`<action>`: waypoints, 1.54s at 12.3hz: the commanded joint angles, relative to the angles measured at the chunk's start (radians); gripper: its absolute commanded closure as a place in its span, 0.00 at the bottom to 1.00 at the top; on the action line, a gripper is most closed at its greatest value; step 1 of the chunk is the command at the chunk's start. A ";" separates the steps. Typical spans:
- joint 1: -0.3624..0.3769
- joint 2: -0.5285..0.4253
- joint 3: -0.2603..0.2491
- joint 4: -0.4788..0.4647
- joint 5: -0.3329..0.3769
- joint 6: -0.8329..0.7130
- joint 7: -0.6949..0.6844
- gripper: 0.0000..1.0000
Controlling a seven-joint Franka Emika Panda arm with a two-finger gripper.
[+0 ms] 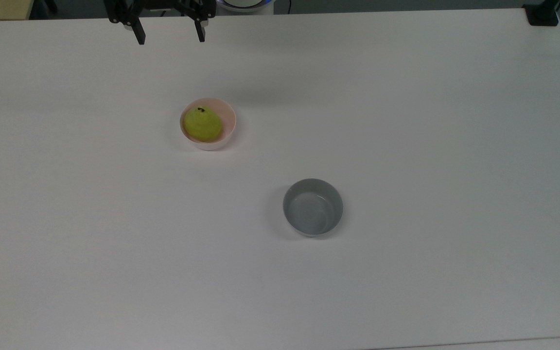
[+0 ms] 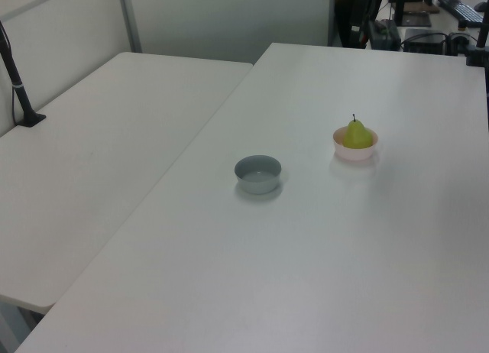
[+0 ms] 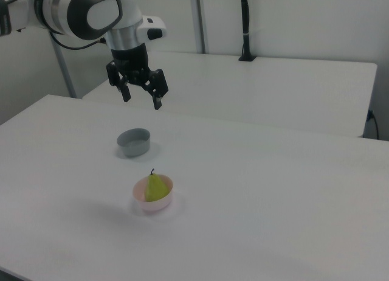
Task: Pick up a pear from the bowl
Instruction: 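Move the open gripper over the pear in the pink bowl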
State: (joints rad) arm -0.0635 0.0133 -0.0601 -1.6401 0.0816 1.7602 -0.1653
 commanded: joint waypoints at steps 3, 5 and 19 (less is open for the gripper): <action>-0.006 -0.003 0.009 0.003 0.004 0.012 0.017 0.00; -0.006 -0.003 0.011 0.003 0.003 0.012 0.018 0.00; -0.018 -0.006 0.011 -0.150 -0.115 0.060 -0.333 0.00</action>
State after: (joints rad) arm -0.0806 0.0200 -0.0593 -1.7053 -0.0233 1.7593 -0.4897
